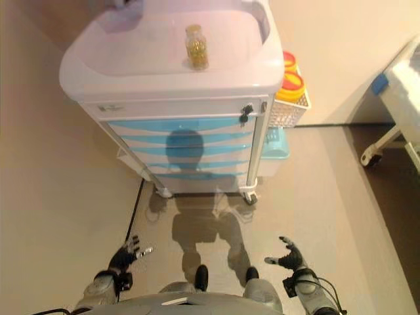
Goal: Open the drawer and pick up the medicine
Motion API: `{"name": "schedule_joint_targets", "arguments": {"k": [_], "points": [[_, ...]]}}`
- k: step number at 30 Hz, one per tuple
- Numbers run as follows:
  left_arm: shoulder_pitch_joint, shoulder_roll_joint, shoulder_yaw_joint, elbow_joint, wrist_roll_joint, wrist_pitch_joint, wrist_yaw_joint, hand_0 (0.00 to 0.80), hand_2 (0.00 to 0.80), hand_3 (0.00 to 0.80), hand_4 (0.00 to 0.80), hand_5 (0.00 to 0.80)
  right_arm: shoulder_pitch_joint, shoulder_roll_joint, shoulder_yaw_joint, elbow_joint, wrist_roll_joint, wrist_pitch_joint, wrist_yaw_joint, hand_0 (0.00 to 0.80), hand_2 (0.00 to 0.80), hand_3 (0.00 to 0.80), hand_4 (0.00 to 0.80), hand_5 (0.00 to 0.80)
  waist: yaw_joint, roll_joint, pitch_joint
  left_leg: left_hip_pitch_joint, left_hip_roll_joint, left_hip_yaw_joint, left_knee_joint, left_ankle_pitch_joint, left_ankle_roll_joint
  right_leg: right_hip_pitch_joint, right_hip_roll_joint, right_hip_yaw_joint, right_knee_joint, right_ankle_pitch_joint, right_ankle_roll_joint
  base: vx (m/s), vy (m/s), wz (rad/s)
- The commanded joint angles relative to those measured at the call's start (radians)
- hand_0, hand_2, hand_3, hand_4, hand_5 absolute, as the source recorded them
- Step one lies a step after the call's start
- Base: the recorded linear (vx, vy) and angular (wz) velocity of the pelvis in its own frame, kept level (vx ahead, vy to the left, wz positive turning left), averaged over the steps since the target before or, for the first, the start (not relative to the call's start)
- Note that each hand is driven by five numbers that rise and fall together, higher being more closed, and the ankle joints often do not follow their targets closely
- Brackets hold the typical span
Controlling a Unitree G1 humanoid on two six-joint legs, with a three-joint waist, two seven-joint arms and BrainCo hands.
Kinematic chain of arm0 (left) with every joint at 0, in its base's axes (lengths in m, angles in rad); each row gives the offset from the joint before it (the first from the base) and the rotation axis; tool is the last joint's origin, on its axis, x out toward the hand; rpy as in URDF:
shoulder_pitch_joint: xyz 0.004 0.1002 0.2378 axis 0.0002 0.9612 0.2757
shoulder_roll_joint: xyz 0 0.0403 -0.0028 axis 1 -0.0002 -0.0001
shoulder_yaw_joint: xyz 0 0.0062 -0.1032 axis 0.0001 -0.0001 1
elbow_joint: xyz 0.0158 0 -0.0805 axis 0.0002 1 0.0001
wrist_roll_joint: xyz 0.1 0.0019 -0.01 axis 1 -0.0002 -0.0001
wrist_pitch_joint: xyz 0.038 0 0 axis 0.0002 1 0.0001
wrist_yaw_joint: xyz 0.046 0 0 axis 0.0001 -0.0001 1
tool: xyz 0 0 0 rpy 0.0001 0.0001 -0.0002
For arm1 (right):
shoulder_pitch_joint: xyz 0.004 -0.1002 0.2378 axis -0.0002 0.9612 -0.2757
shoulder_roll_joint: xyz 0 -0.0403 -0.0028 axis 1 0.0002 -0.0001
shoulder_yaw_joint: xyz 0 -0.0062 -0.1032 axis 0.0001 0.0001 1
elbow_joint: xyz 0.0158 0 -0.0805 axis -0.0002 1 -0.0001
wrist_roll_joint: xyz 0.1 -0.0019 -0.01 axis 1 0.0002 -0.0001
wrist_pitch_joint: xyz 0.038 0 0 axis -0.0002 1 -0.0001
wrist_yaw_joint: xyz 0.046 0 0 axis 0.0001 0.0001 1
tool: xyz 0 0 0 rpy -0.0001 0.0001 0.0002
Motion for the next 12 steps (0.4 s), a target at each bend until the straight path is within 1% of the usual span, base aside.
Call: {"name": "schedule_joint_targets", "arguments": {"k": [1,6,10,12], "points": [[-0.049,-0.018,0.027,0.085,0.009,-0.027,-0.044,0.0,0.0,0.0,0.0,0.0,-0.038,0.025,-0.02,0.053,0.098,0.025,0.119,0.0,0.0,0.0,0.0,0.0,0.022,-0.031,-0.009,0.009,-0.055,0.043,-0.023,-0.048,0.03,0.001,0.009,-0.018,-0.013,0.045,0.02,-0.006,-0.043,0.08],[-0.067,-0.059,0.008,0.153,0.044,0.022,-0.074,0.0,0.0,0.0,0.0,0.0,-0.057,0.056,-0.023,0.112,0.091,0.086,0.169,0.0,0.0,0.0,0.0,0.0,0.026,-0.044,-0.034,0.032,-0.057,0.048,-0.025,-0.057,0.033,0.028,0.009,-0.023,-0.026,0.045,0.022,0.004,-0.014,0.12],[-0.08,-0.07,-0.007,0.173,0.084,0.028,-0.077,0.0,0.0,0.0,0.0,0.0,-0.065,0.07,-0.005,0.106,0.092,0.09,0.2,0.0,0.0,0.0,0.0,0.0,0.023,-0.054,-0.041,0.039,-0.066,0.058,0.009,-0.084,0.042,0.038,0.006,-0.014,-0.024,0.045,0.021,0.0,0.0,0.0],[-0.087,-0.07,-0.017,0.178,0.142,0.025,-0.072,0.0,0.0,0.0,0.0,0.0,-0.066,0.075,0.012,0.098,0.087,0.093,0.202,0.0,0.0,0.0,0.0,0.0,0.021,-0.058,-0.042,0.041,-0.07,0.059,0.019,-0.093,0.048,0.041,0.007,-0.008,-0.02,0.044,0.02,0.0,0.0,0.0]]}}
